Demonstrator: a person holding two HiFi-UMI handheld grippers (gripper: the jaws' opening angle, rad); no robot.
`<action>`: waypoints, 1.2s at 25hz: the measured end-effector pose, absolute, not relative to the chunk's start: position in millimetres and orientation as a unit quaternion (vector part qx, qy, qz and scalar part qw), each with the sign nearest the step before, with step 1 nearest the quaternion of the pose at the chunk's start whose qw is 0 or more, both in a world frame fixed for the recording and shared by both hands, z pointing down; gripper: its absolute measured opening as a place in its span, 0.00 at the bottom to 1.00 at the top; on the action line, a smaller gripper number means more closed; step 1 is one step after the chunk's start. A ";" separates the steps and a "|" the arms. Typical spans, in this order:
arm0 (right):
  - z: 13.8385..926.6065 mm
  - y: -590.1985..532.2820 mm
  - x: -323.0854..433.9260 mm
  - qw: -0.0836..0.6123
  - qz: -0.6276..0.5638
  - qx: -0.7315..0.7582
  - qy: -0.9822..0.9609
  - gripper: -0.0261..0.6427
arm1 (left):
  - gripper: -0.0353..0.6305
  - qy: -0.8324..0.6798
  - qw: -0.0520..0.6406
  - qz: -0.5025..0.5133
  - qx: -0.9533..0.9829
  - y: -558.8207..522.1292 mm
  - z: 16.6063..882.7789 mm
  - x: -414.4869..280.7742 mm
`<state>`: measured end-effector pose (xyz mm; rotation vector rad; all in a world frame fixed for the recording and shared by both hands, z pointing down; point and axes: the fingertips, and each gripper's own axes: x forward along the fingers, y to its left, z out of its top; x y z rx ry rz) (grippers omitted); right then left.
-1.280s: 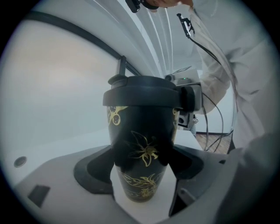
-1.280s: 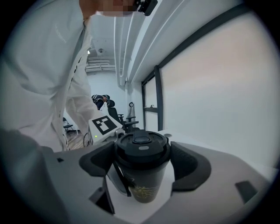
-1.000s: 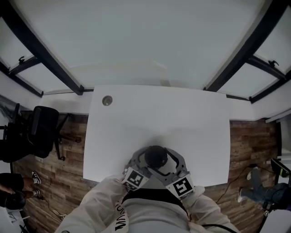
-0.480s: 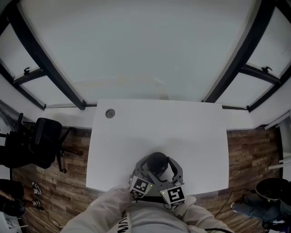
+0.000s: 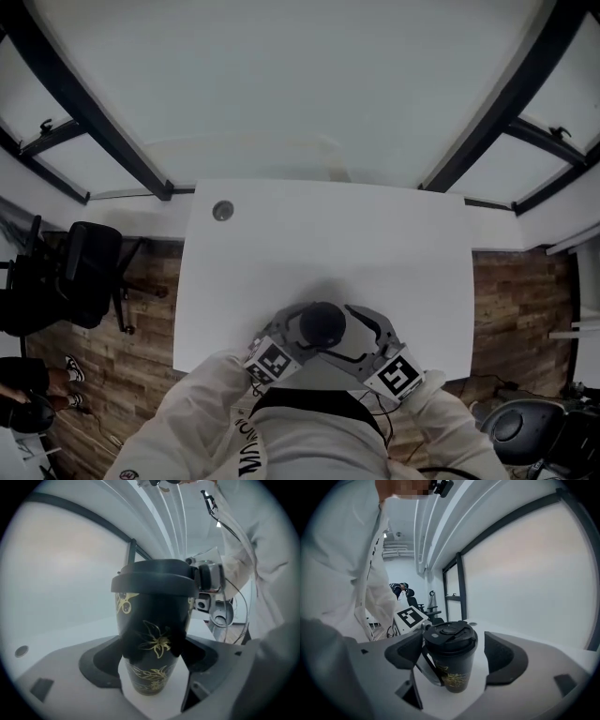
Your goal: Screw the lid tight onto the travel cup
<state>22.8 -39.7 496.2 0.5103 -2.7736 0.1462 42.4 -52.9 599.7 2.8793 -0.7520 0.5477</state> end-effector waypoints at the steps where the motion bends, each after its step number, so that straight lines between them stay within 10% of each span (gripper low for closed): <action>1: 497.7 -40.8 21.8 0.166 0.047 0.161 -0.972 0.63 | 0.62 -0.233 0.054 0.184 0.953 -52.0 599.5 42.2; 12: 515.0 -40.7 -0.5 0.219 0.031 0.037 -0.974 0.63 | 0.63 -0.149 0.034 0.201 0.967 -48.9 595.0 40.5; 30: 510.6 -43.6 3.5 0.129 0.058 0.299 -0.944 0.63 | 0.63 -0.339 0.043 0.155 0.927 -56.0 595.2 40.7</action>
